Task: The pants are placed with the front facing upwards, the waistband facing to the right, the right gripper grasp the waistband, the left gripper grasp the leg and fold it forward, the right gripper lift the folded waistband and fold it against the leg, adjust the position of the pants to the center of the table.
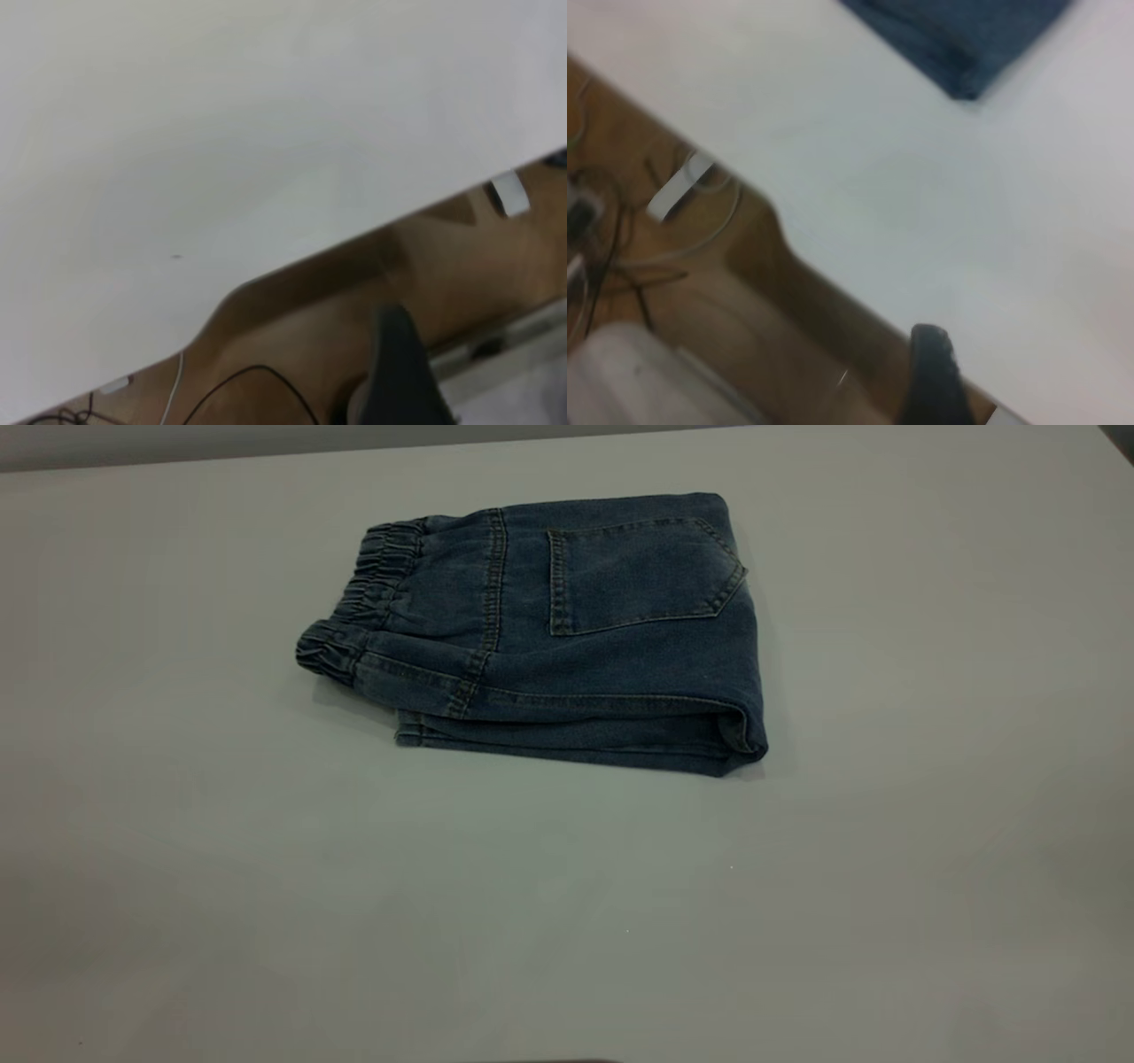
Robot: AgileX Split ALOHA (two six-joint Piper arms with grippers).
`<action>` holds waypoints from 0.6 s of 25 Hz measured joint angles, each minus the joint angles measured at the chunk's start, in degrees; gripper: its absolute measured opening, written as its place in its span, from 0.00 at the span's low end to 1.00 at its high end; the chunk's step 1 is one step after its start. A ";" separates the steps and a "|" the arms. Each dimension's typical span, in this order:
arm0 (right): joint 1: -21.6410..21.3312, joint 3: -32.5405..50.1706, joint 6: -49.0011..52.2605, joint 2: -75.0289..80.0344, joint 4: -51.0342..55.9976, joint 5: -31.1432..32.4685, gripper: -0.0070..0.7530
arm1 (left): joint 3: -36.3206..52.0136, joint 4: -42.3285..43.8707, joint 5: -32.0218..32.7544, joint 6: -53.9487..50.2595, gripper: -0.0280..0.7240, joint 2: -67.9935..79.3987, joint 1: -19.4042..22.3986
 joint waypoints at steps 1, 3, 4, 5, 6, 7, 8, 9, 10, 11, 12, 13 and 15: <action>-3.44 0.00 0.00 -0.07 0.47 0.00 0.62 | 0.00 0.00 0.00 0.00 0.56 -0.39 1.81; -10.57 0.00 0.00 -0.20 0.91 0.00 0.62 | 0.00 0.00 -0.05 0.00 0.56 -1.77 7.33; -14.30 0.00 0.00 -0.58 1.00 0.00 0.62 | 0.00 0.00 -0.05 0.00 0.56 -2.58 9.81; -17.71 0.00 0.00 -1.17 1.12 0.00 0.62 | 0.00 0.00 -0.05 0.00 0.56 -3.33 12.59; -20.24 0.00 0.00 -1.88 1.12 0.00 0.62 | 0.00 0.00 -0.05 0.00 0.56 -4.30 14.99; -22.93 0.00 0.00 -3.04 1.19 0.00 0.62 | 0.00 0.00 -0.05 0.00 0.56 -5.37 16.90; -25.30 0.00 0.00 -4.56 1.19 0.00 0.62 | 0.00 0.00 0.00 0.00 0.56 -6.36 18.18; -27.40 0.00 0.00 -6.30 1.19 0.05 0.62 | 0.00 0.00 0.06 0.00 0.56 -7.53 19.37; -28.92 0.00 0.00 -7.88 1.24 0.05 0.62 | 0.00 0.00 0.12 0.00 0.56 -8.72 20.23; -30.48 0.00 0.00 -9.88 1.24 0.05 0.62 | 0.00 0.00 0.12 0.00 0.56 -9.86 20.76; -31.61 0.00 0.00 -11.93 1.24 0.11 0.62 | 0.00 0.00 0.16 0.00 0.56 -10.85 20.93; -32.17 0.00 0.00 -13.32 1.29 0.20 0.62 | 0.00 0.00 0.16 0.00 0.56 -12.06 21.14; -32.54 0.00 0.00 -14.64 1.45 0.50 0.62 | 0.00 0.00 0.18 0.00 0.56 -14.34 21.14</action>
